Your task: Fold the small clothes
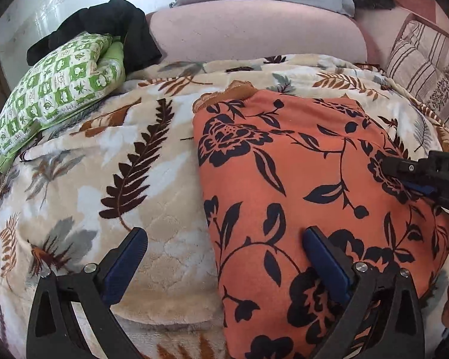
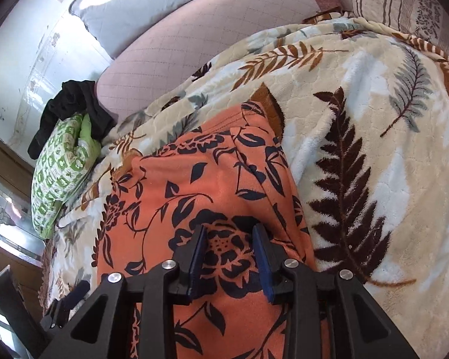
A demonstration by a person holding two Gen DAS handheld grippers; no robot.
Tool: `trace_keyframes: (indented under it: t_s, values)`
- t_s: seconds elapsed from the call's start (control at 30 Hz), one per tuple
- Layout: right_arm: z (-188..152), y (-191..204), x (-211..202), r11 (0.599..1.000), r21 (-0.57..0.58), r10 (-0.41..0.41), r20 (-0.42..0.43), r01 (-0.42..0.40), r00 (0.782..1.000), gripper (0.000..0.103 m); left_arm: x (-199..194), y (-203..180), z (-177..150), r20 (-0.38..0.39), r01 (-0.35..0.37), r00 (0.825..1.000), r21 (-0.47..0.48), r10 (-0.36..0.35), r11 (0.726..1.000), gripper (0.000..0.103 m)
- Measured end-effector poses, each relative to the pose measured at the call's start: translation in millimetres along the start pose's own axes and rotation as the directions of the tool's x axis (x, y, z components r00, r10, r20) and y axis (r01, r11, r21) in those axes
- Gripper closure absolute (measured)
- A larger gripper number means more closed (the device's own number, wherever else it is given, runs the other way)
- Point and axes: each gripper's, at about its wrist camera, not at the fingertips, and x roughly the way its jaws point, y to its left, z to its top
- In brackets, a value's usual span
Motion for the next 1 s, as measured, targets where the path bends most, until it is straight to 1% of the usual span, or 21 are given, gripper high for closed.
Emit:
trace_keyframes:
  t_s: [0.1, 0.17, 0.23, 0.27, 0.37, 0.47, 0.53, 0.57, 0.6, 0.67, 0.7, 0.73, 0.8, 0.83, 0.9, 0.97, 1.0]
  values:
    - [-0.9, -2.3, -0.5, 1.000, 0.011, 0.011, 0.000, -0.011, 1.000, 0.067, 1.0, 6.5, -4.4, -0.007, 0.009, 1.000, -0.081, -0.010, 0.997, 0.000]
    - [-0.8, -3.2, -1.5, 1.000, 0.013, 0.011, 0.002, -0.011, 1.000, 0.067, 0.2, 4.7, -5.2, 0.010, 0.001, 1.000, -0.052, -0.001, 0.999, 0.000]
    - [-1.4, -2.3, -2.5, 1.000, 0.003, 0.003, 0.006, -0.003, 1.000, 0.067, -2.0, 3.7, -10.0, 0.057, 0.005, 0.998, -0.019, -0.003, 1.000, 0.000]
    - [-1.7, -1.0, -2.6, 1.000, -0.004, -0.003, 0.007, 0.004, 1.000, 0.067, -1.7, 4.9, -12.5, 0.062, 0.010, 0.998, -0.026, -0.008, 1.000, 0.000]
    - [-1.7, 2.6, -1.7, 1.000, -0.018, -0.020, 0.009, 0.020, 1.000, 0.067, -1.3, 7.5, -10.6, 0.035, 0.023, 0.999, -0.053, -0.021, 0.998, 0.000]
    - [-1.0, 3.7, -1.0, 0.999, -0.023, -0.027, 0.008, 0.027, 1.000, 0.066, -1.8, 6.9, -1.6, -0.008, 0.037, 0.999, -0.008, -0.037, 0.999, 0.000]
    - [-0.3, 4.1, -1.8, 0.999, -0.025, -0.028, 0.006, 0.028, 1.000, 0.066, -5.8, 9.6, 5.7, -0.038, 0.051, 0.998, 0.002, -0.051, 0.999, 0.000]
    - [0.6, 4.6, -2.9, 0.999, -0.025, -0.029, 0.004, 0.029, 1.000, 0.067, -11.9, 13.3, 7.1, -0.017, 0.043, 0.999, -0.008, -0.043, 0.999, 0.000]
    - [1.6, 5.5, -5.3, 0.999, -0.024, -0.030, 0.006, 0.030, 1.000, 0.067, -19.3, 17.7, 8.2, 0.021, 0.023, 1.000, -0.018, -0.022, 1.000, 0.000]
    - [3.8, 9.3, -15.0, 0.999, -0.023, -0.024, 0.044, 0.025, 0.999, 0.067, -30.4, 25.2, 10.4, 0.070, -0.003, 0.998, -0.030, 0.005, 1.000, 0.000]
    - [4.2, 12.1, -20.3, 1.000, -0.025, -0.017, 0.071, 0.019, 0.997, 0.067, -31.9, 29.1, 11.8, 0.073, 0.002, 0.997, -0.037, 0.001, 0.999, 0.000]
    - [4.3, 15.4, -26.2, 1.000, -0.031, 0.000, 0.100, 0.003, 0.995, 0.067, -30.6, 32.7, 12.5, 0.065, 0.011, 0.998, -0.049, -0.008, 0.999, 0.000]
    - [3.3, 22.6, -32.4, 0.998, -0.046, 0.036, 0.126, -0.030, 0.991, 0.067, -24.0, 36.2, 11.7, 0.038, 0.023, 0.999, -0.062, -0.020, 0.998, 0.000]
    - [2.1, 26.4, -31.9, 0.997, -0.057, 0.052, 0.119, -0.046, 0.992, 0.067, -17.5, 34.7, 9.5, 0.014, 0.025, 1.000, -0.054, -0.025, 0.998, 0.000]
    - [-2.3, 33.1, -21.0, 0.995, -0.082, 0.056, 0.059, -0.051, 0.997, 0.067, -5.6, 28.9, 5.0, -0.031, 0.058, 0.998, -0.027, -0.059, 0.998, 0.000]
    - [-9.5, 32.2, -1.8, 0.995, -0.095, 0.010, -0.026, -0.012, 1.000, 0.066, -1.5, 29.1, 2.7, -0.057, 0.084, 0.994, -0.069, -0.088, 0.994, 0.000]
    - [-11.7, 30.8, 0.1, 0.995, -0.103, 0.011, -0.014, -0.013, 1.000, 0.066, -1.8, 31.3, 2.9, -0.063, 0.095, 0.993, -0.096, -0.101, 0.991, 0.000]
